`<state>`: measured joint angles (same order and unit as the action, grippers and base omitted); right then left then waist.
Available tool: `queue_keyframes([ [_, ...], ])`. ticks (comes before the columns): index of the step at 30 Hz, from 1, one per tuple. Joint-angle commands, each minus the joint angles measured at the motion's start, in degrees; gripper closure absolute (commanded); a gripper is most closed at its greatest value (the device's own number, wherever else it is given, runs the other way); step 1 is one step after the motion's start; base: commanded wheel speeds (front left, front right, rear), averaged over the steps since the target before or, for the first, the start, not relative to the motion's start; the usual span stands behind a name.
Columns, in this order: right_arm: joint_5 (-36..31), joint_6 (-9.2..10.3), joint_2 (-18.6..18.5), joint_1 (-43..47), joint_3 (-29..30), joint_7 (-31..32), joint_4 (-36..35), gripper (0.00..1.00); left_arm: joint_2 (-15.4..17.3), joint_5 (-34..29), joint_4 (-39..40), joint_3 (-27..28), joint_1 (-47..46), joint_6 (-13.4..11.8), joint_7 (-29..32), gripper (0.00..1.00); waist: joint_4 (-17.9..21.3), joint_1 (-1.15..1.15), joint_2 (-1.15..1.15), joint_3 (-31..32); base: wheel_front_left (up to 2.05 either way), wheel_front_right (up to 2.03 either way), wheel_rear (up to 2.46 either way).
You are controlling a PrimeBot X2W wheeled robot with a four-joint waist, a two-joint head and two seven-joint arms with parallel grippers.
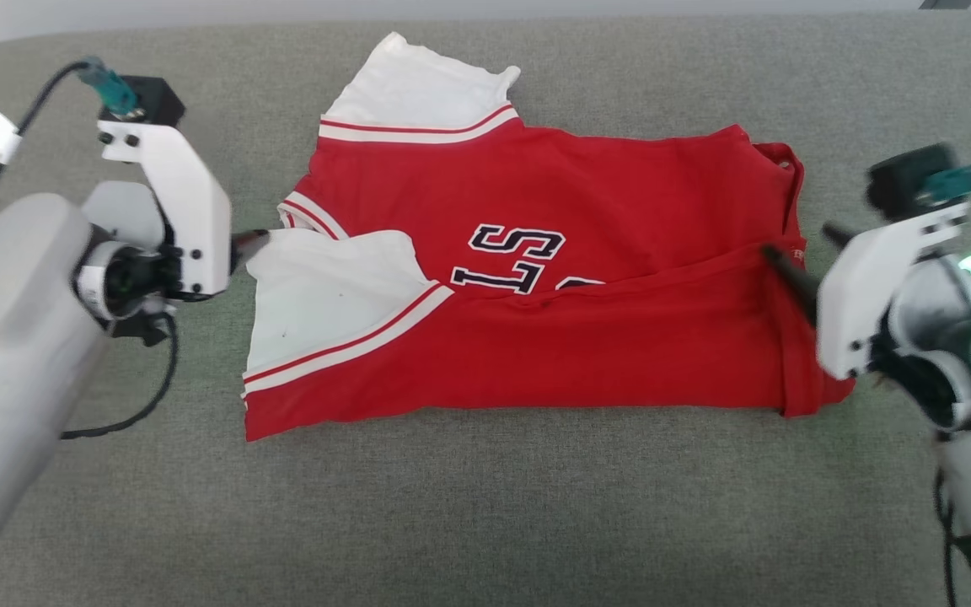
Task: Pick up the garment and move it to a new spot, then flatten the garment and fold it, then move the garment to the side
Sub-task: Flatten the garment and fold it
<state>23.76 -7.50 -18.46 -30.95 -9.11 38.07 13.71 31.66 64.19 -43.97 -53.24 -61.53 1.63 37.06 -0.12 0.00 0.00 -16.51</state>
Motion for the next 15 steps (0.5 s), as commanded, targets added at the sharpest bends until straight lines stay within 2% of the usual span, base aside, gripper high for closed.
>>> queue_keyframes([
  [1,-0.88,0.02,-0.38,1.76,1.62,-2.23,-2.10,0.00,1.25,0.03,1.80,0.21,0.14,-0.68,0.65,0.00,0.04,0.00,0.00,0.23,0.00,0.00,0.00],
  [6,-3.63,0.01,1.92,6.37,7.42,-8.02,-8.65,0.00,6.00,-0.27,11.43,-0.24,4.37,-4.28,1.78,0.00,0.26,0.00,0.00,0.23,0.00,0.00,0.00],
  [9,-5.20,0.01,4.08,9.58,10.59,-10.71,-12.26,0.00,9.62,0.28,18.99,-0.56,8.41,-7.61,2.85,0.00,0.65,0.00,0.00,-0.17,0.00,0.00,0.00],
  [10,-5.20,0.01,4.08,9.58,10.59,-10.71,-12.26,0.00,9.62,0.28,18.99,-0.56,8.41,-7.61,2.85,0.00,0.65,0.00,0.00,-0.17,0.00,0.00,0.00],
  [15,-7.59,0.02,8.21,13.75,14.23,-14.08,-16.64,0.00,14.33,2.34,29.63,0.20,15.55,-13.91,3.05,0.00,1.77,0.00,0.00,-1.22,0.00,0.00,0.00],
])
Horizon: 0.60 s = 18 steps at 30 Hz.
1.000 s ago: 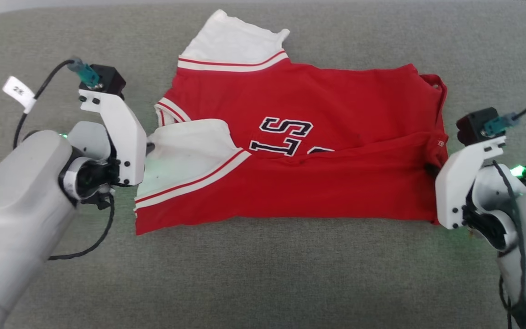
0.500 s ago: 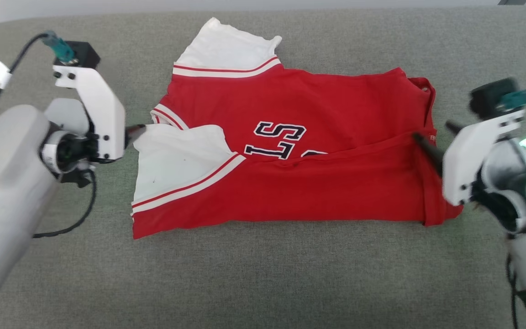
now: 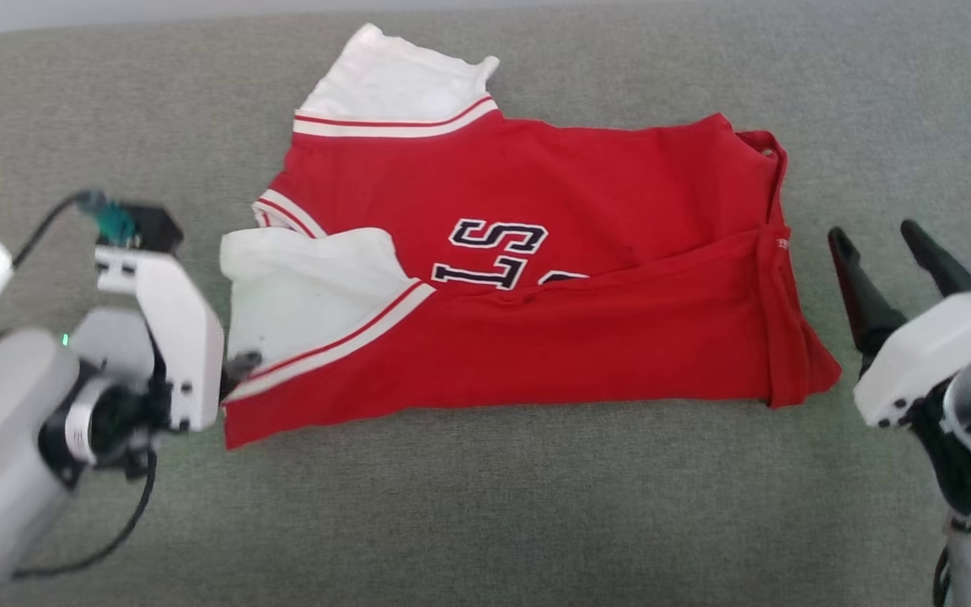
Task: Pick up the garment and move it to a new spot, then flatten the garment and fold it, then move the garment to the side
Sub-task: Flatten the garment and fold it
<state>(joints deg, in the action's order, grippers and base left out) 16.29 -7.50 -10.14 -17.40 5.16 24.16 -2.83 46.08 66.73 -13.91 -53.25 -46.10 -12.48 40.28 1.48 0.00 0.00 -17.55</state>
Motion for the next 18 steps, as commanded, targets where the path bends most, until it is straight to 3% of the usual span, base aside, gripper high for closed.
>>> queue_keyframes([
  [1,-0.52,0.00,0.48,0.87,-0.04,-0.44,-0.71,0.00,0.70,0.21,1.01,0.45,1.24,-0.91,-0.40,0.00,0.47,0.00,0.00,-0.44,0.00,0.00,0.00],
  [7,-0.59,0.01,3.71,4.18,0.80,0.36,-3.28,0.00,2.99,2.54,5.78,1.11,6.33,-4.86,-1.06,0.00,1.92,0.00,0.00,-1.93,0.00,0.00,0.00],
  [18,0.55,0.01,4.56,6.02,0.73,2.50,-5.12,0.00,3.50,3.79,5.91,1.81,7.87,-5.46,-1.57,0.00,2.56,0.00,0.00,-3.15,0.00,0.00,0.00],
])
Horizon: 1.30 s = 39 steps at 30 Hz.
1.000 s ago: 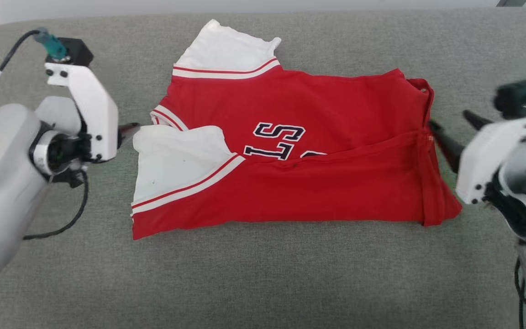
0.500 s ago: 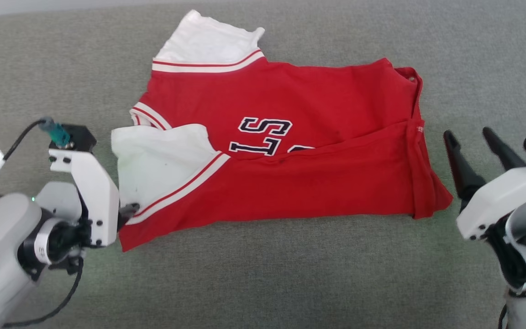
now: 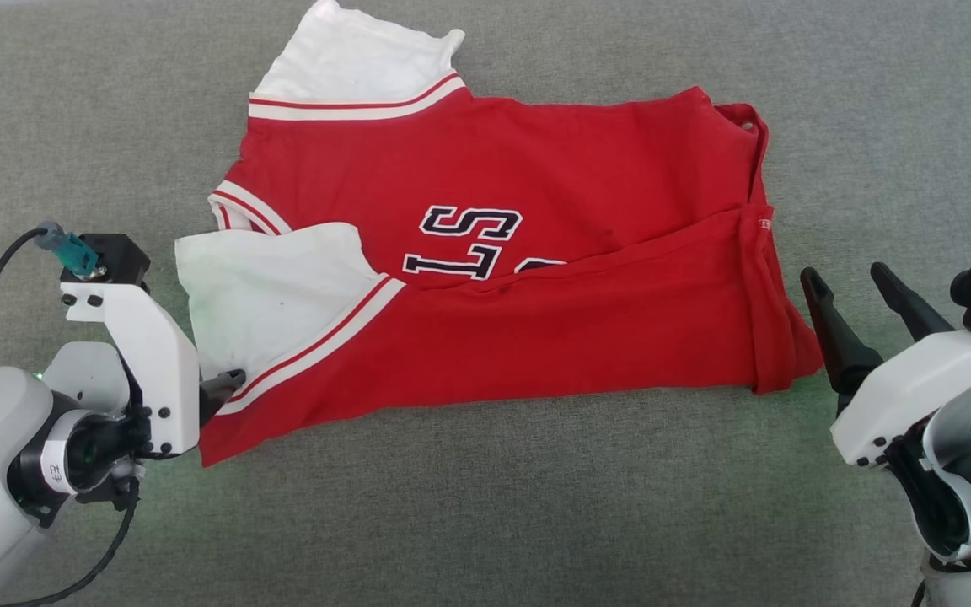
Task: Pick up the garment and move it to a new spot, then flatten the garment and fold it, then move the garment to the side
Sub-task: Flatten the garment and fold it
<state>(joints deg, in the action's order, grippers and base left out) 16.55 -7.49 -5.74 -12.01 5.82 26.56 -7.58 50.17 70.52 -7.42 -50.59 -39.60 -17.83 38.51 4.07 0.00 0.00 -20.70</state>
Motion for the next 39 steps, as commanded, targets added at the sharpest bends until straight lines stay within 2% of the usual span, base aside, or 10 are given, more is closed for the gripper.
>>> queue_keyframes([
  [1,0.32,0.00,0.25,0.84,0.18,0.08,-0.48,0.00,-0.38,-0.30,-0.73,-0.59,1.08,-0.19,-0.15,0.00,-0.08,0.00,0.00,0.02,0.00,0.00,0.00],
  [7,0.11,0.00,0.27,2.08,0.75,0.96,-1.02,0.00,1.72,-1.01,2.99,0.63,-0.76,-1.43,0.02,0.00,-0.80,0.00,0.00,0.69,0.00,0.00,0.00],
  [17,-0.05,0.00,0.45,3.98,1.57,1.71,-4.14,0.00,8.25,-0.94,18.75,0.34,2.52,-9.11,3.40,0.00,-1.65,0.00,0.00,1.64,0.00,0.00,0.00],
  [21,0.24,0.00,0.70,4.09,1.59,2.04,-4.87,0.00,8.39,-1.57,20.76,-0.19,3.90,-10.44,2.75,0.00,-1.52,0.00,0.00,1.52,0.00,0.00,0.00],
  [27,0.49,0.00,0.90,3.46,0.79,2.88,-5.88,0.00,5.34,-0.20,14.36,-0.10,5.12,-8.28,0.64,0.00,-0.66,0.00,0.00,0.96,0.00,0.00,0.00],
  [36,1.71,0.00,0.26,3.60,-1.04,6.96,-5.67,0.00,-1.55,0.71,0.10,-1.53,4.72,-1.95,-2.00,0.00,0.30,0.00,0.00,0.00,0.00,0.00,0.00],
  [37,1.85,0.00,0.07,3.68,-1.23,8.00,-5.47,0.00,-2.21,0.46,-1.15,-2.00,4.59,-0.82,-1.92,0.07,0.31,0.00,0.00,-0.05,0.00,0.00,0.00],
  [38,2.13,0.00,-0.24,3.74,-1.40,9.37,-5.16,0.00,-2.92,0.60,-2.41,-1.94,4.40,-0.10,-2.33,1.00,0.30,0.00,0.00,-0.14,0.00,0.00,0.00],
  [39,2.38,0.00,-0.31,3.80,-1.51,11.00,-4.71,0.00,-3.36,0.58,-3.47,-2.10,4.11,0.71,-2.42,1.00,0.30,0.00,0.00,-0.18,0.00,0.00,0.00],
])
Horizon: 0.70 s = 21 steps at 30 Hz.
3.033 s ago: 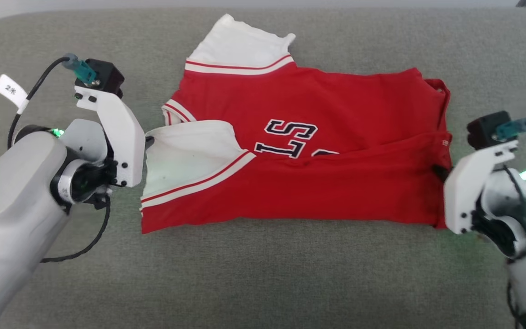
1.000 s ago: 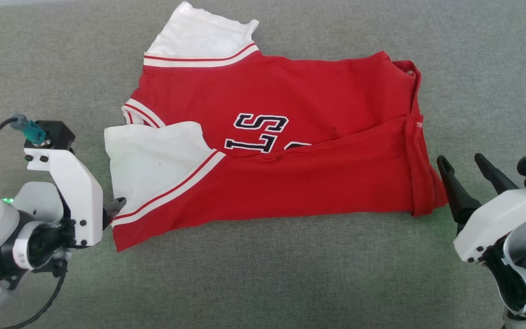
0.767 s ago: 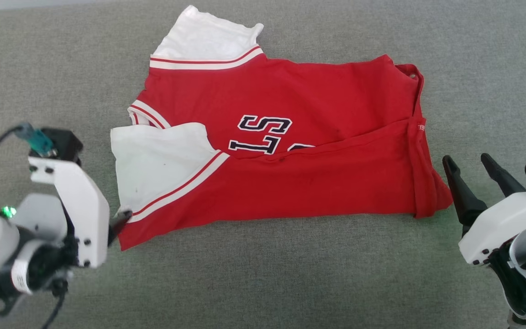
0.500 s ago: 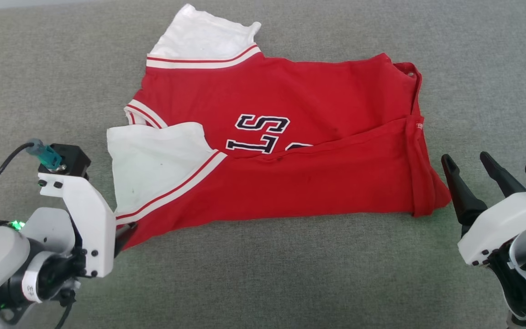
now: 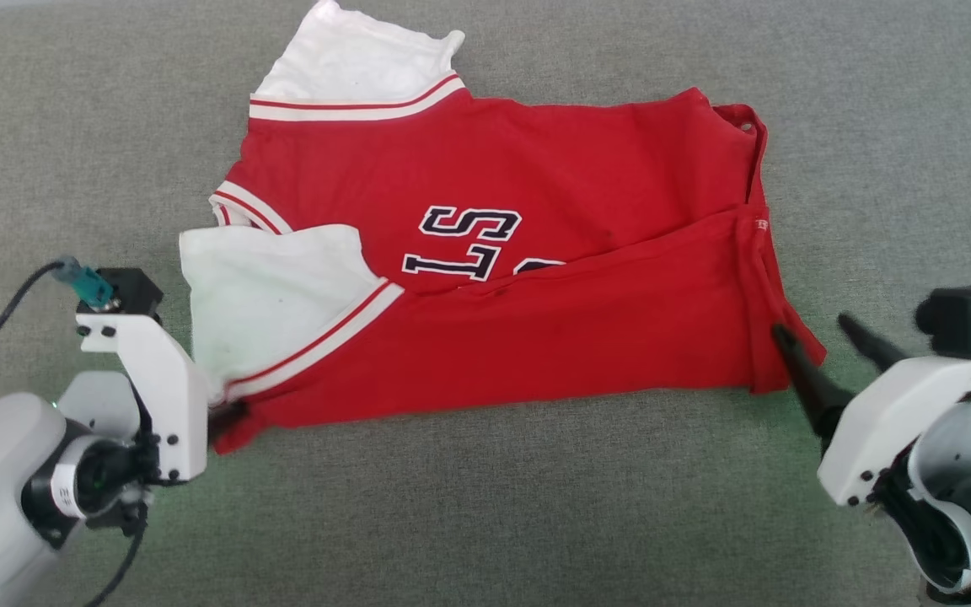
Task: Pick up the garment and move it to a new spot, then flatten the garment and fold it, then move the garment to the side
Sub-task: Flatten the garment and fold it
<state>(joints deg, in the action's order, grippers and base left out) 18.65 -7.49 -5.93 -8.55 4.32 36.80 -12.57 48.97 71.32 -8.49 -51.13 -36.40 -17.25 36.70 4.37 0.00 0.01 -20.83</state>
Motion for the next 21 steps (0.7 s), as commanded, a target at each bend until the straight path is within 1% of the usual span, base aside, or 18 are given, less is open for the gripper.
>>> queue_keyframes([
  [1,0.57,0.00,-0.36,0.24,-0.26,2.45,0.63,0.00,-2.53,-0.85,-3.16,-2.18,0.59,0.91,-0.24,1.00,-0.02,0.00,-0.01,-0.07,0.00,0.00,0.00],
  [4,0.81,0.00,-0.99,-0.89,-0.65,7.05,1.62,0.00,-3.78,-0.93,-4.75,-2.22,-0.33,2.52,-0.62,1.00,-0.30,0.00,-0.01,-0.31,0.00,0.00,0.00],
  [6,0.12,0.00,-2.18,-1.93,-1.06,9.41,2.42,0.00,-4.47,-1.80,-5.43,-2.63,-1.26,3.16,-0.61,1.00,-0.72,0.00,-0.01,-0.55,0.00,0.00,0.00],
  [7,0.38,0.00,-2.07,-2.38,-1.06,10.33,3.00,0.00,-4.85,-1.71,-5.65,-2.53,-1.71,3.51,-0.81,1.00,-0.88,0.00,-0.01,-0.63,0.00,0.00,0.00],
  [10,0.13,0.01,-3.54,-4.28,-1.61,12.09,5.03,0.00,-6.00,-1.94,-6.05,-2.40,-2.75,4.45,-1.21,1.00,-1.59,0.00,-0.01,-1.08,0.00,0.00,0.00],
  [12,-0.96,0.00,-5.25,-5.53,-2.63,12.88,6.76,0.00,-6.68,-2.14,-6.16,-2.66,-3.28,5.07,-1.11,1.00,-2.12,0.00,-0.01,-1.32,0.00,0.00,0.00],
  [18,0.43,0.00,-6.32,-8.84,-5.50,16.83,16.19,0.00,-8.26,-2.47,-6.81,-2.94,-4.26,6.33,-1.35,1.00,-3.22,0.00,-0.01,-1.81,0.00,0.00,0.00],
  [21,3.18,-0.03,-5.29,-9.80,-7.44,19.15,21.14,0.00,-8.82,-2.33,-7.34,-2.84,-4.51,6.89,-1.61,1.00,-3.61,0.00,-0.01,-1.88,0.00,0.00,0.00],
])
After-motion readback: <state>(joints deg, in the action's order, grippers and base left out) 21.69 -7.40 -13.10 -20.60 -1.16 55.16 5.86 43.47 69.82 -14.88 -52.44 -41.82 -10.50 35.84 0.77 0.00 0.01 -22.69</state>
